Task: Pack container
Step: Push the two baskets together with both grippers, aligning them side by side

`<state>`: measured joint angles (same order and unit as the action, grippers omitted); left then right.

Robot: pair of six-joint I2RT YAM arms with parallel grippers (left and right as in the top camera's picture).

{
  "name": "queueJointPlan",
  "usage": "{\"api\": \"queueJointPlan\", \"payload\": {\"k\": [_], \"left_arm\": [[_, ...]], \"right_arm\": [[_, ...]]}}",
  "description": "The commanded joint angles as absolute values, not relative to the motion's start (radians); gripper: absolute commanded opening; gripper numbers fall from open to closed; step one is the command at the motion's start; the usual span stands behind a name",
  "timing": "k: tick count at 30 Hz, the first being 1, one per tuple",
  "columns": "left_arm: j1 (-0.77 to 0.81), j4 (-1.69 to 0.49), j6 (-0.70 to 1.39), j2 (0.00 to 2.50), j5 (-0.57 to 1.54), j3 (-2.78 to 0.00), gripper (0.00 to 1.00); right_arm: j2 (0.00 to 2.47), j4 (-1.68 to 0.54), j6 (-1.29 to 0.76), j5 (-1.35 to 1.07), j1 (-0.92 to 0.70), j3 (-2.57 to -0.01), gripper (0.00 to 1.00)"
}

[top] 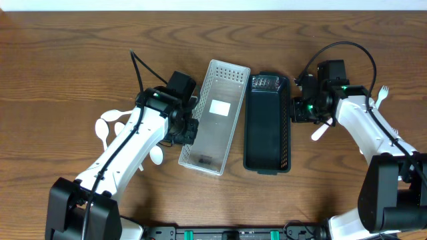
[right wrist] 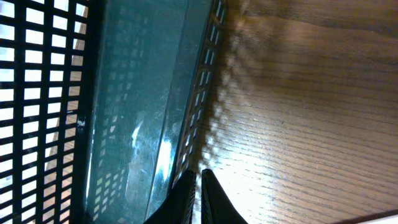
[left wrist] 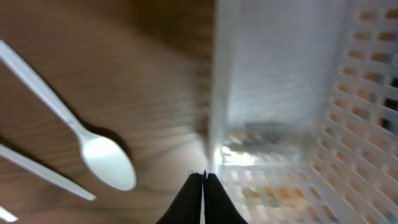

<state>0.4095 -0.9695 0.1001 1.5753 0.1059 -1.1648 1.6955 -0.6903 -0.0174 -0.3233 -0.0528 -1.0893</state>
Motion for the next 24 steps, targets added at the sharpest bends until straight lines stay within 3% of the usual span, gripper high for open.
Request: {"api": "queueJointPlan", "payload": {"k": [1,24], "left_arm": [[0.411,-0.952,0.087,1.583,0.023,-1.18,0.06],[0.411,-0.963,0.118,1.71,0.135,-1.143,0.06]], "right_arm": [[1.702,-0.688,-0.003,-0.342,-0.06,-1.106,0.07],[1.702,-0.675,-0.007,-0.35,-0.06,-1.106,0.04]]}}
